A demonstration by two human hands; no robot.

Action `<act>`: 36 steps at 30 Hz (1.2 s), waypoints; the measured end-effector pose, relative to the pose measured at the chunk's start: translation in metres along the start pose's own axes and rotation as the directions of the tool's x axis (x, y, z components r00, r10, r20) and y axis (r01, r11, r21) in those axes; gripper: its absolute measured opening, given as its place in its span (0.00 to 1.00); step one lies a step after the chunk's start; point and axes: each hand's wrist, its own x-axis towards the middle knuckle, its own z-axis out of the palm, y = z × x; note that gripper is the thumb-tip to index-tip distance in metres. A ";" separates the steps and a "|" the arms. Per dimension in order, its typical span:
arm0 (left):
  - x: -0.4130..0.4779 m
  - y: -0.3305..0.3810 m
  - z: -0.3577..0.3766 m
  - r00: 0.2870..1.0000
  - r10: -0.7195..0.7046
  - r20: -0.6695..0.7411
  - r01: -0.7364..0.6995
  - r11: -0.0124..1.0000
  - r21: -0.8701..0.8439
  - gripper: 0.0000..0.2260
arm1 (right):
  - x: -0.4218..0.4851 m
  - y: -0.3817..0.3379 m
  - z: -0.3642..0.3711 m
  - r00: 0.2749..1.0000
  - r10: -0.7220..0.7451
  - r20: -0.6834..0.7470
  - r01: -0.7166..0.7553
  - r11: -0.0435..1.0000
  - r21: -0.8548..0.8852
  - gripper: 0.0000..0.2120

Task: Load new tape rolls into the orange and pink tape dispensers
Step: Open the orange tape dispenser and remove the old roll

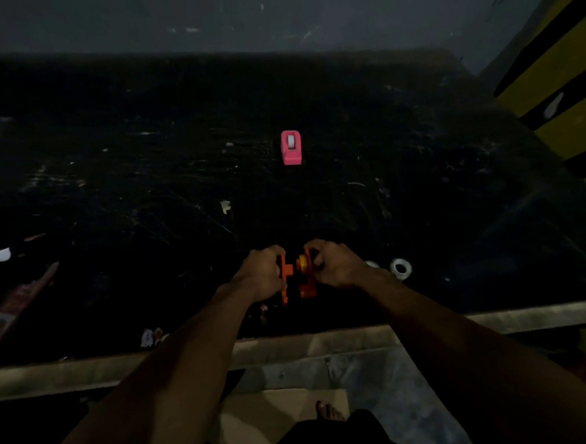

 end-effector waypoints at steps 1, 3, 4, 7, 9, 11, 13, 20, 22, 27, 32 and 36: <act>0.001 0.000 0.000 1.000 -0.004 -0.001 0.004 1.000 0.005 0.28 | 0.003 0.003 -0.001 1.000 0.004 0.003 -0.004 1.000 0.000 0.22; 0.004 -0.001 0.000 1.000 -0.006 -0.011 0.006 1.000 0.007 0.27 | 0.006 0.008 -0.002 1.000 0.006 0.014 -0.006 1.000 0.004 0.23; 0.005 -0.001 0.000 1.000 -0.007 -0.016 0.007 1.000 0.006 0.26 | 0.008 0.010 -0.002 1.000 0.003 0.021 -0.003 1.000 0.018 0.24; 0.008 -0.003 -0.002 0.999 -0.028 -0.026 0.028 1.000 0.005 0.24 | 0.010 0.012 -0.002 0.999 -0.022 0.034 0.020 0.998 0.052 0.23; 0.008 -0.005 -0.006 0.998 -0.050 -0.030 0.050 0.999 0.002 0.24 | 0.012 0.012 -0.002 0.999 -0.031 0.044 0.028 0.998 0.053 0.23; 0.008 -0.009 -0.010 0.997 -0.071 -0.038 0.071 0.997 0.014 0.26 | 0.015 0.011 -0.002 0.998 -0.036 0.045 0.033 0.998 0.052 0.23; 0.008 -0.015 -0.012 0.994 -0.097 -0.045 0.099 0.994 0.046 0.25 | 0.016 0.011 -0.002 0.998 -0.032 0.048 0.029 0.998 0.051 0.24; 0.007 -0.025 -0.013 0.984 -0.134 -0.121 0.144 0.986 0.080 0.31 | 0.014 0.013 -0.002 0.999 -0.035 0.026 0.034 0.999 0.017 0.24; 0.008 -0.017 -0.013 0.979 -0.121 -0.164 0.118 0.993 -0.029 0.26 | 0.013 0.012 -0.004 0.999 -0.022 0.042 0.021 1.000 0.018 0.27; 0.017 0.008 0.004 0.989 -0.149 0.018 0.146 0.929 -0.340 0.23 | 0.008 0.011 -0.007 0.999 0.022 0.038 -0.022 1.000 -0.018 0.32; 0.022 0.019 0.018 0.977 -0.187 0.106 0.215 0.858 -0.467 0.23 | 0.007 0.010 -0.009 0.999 0.030 0.039 -0.028 0.998 -0.049 0.29; 0.026 0.021 0.018 0.980 -0.182 0.086 0.201 0.859 -0.471 0.22 | 0.010 0.008 -0.011 0.998 0.044 0.054 -0.040 0.997 -0.070 0.31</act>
